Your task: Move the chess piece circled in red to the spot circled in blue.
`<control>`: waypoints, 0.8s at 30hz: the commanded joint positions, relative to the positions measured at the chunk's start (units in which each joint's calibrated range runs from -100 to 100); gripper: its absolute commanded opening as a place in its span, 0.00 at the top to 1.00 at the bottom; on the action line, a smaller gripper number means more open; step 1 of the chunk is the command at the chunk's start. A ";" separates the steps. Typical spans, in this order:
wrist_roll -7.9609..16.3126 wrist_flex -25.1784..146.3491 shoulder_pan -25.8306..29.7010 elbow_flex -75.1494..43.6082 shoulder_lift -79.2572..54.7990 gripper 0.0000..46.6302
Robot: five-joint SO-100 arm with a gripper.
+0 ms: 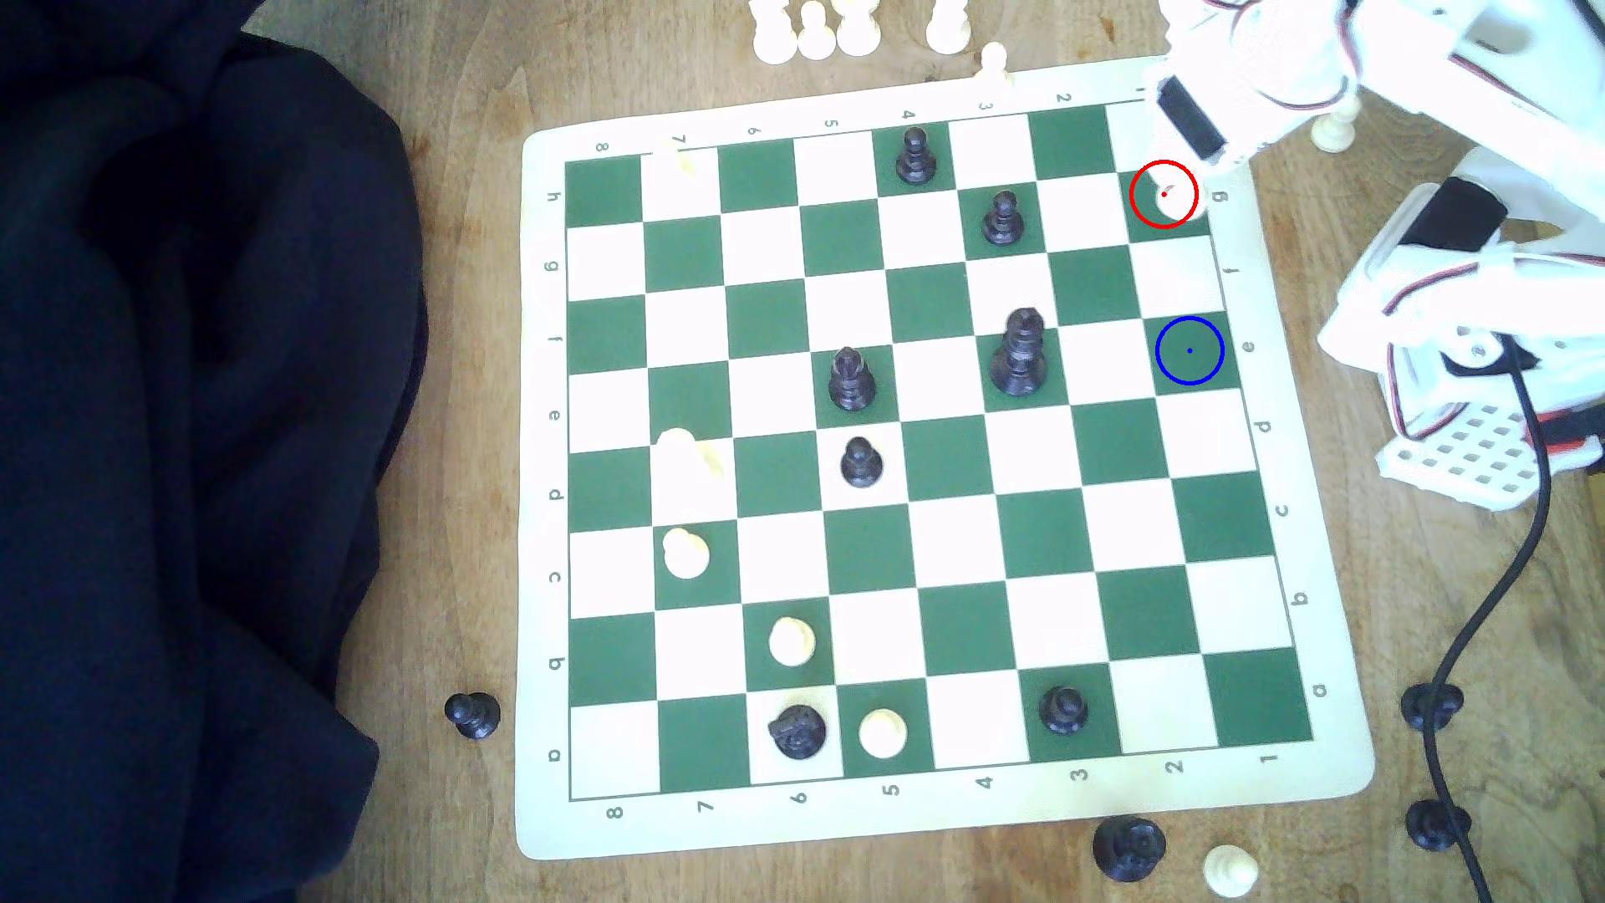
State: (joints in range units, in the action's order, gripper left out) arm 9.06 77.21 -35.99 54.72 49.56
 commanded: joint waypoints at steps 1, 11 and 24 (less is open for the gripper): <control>2.44 8.70 9.20 -3.95 8.16 1.00; 4.10 6.82 22.65 10.28 16.23 1.00; 3.91 -2.60 22.57 19.80 16.74 1.00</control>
State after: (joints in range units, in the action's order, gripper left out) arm 13.21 76.89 -13.64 74.24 67.41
